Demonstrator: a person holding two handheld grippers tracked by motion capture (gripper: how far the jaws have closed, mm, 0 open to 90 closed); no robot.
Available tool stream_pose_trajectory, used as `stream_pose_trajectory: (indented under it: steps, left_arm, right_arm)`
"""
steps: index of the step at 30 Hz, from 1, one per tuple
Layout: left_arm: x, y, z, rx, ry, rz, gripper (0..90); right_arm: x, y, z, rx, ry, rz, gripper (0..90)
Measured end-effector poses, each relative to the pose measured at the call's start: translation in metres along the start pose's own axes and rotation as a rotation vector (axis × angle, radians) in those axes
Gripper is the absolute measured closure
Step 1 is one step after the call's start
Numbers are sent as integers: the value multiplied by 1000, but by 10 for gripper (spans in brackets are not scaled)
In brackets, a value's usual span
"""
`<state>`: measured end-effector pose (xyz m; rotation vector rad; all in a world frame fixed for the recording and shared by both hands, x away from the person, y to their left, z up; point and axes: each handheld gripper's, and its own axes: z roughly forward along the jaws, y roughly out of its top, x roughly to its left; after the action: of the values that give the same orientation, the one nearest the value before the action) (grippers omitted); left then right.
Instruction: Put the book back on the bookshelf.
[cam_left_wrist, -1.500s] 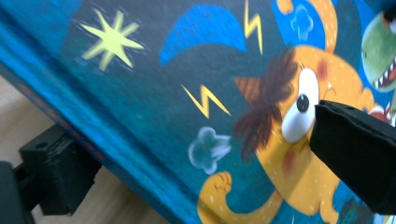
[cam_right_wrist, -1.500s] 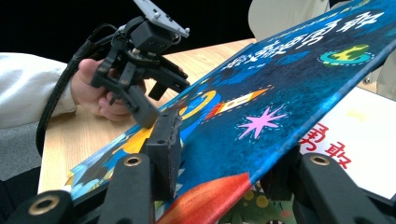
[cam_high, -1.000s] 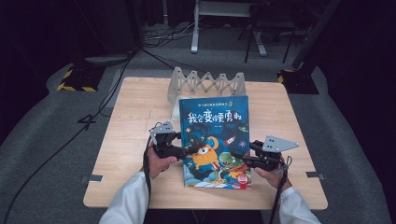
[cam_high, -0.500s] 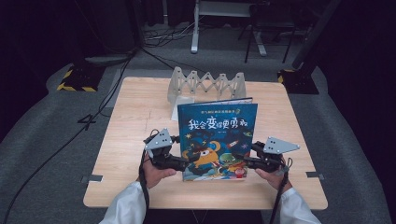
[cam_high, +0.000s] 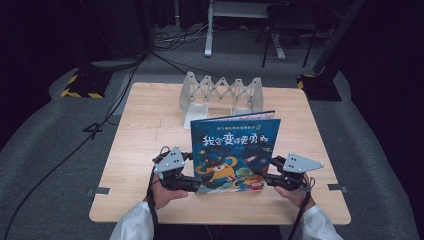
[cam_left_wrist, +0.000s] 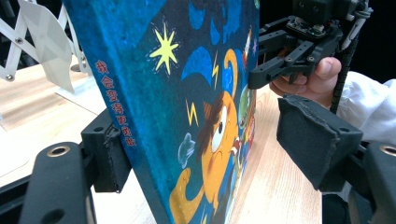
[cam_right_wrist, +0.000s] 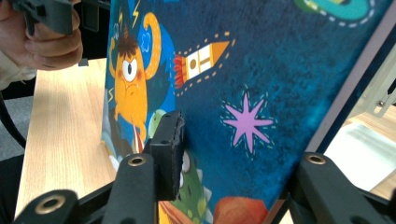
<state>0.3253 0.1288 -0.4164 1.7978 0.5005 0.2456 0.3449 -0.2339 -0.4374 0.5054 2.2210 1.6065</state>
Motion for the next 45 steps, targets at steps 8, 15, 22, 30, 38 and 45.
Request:
stream_pose_trajectory:
  steps: [8, 15, 22, 30, 38, 45]
  left_arm:
    - [-7, 2, 0, 4, 22, 28, 266]
    - [-13, -6, 6, 33, 28, 52, 314]
    - [-17, -18, 16, 82, 37, 72, 395]
    - [-18, -30, 21, 118, 38, 86, 588]
    - [-20, -33, 21, 131, 8, 117, 698]
    - [-26, -34, 23, 129, -47, 146, 805]
  right_arm:
    - [7, -5, -6, 0, -13, 5, 614]
    - [14, -7, -10, 11, -27, -7, 624]
    - [19, -9, -14, 30, -39, -27, 619]
    - [22, -18, -20, 64, -46, -19, 610]
    - [16, -28, -27, 94, -88, 13, 607]
    - [4, -24, -26, 88, -156, 54, 427]
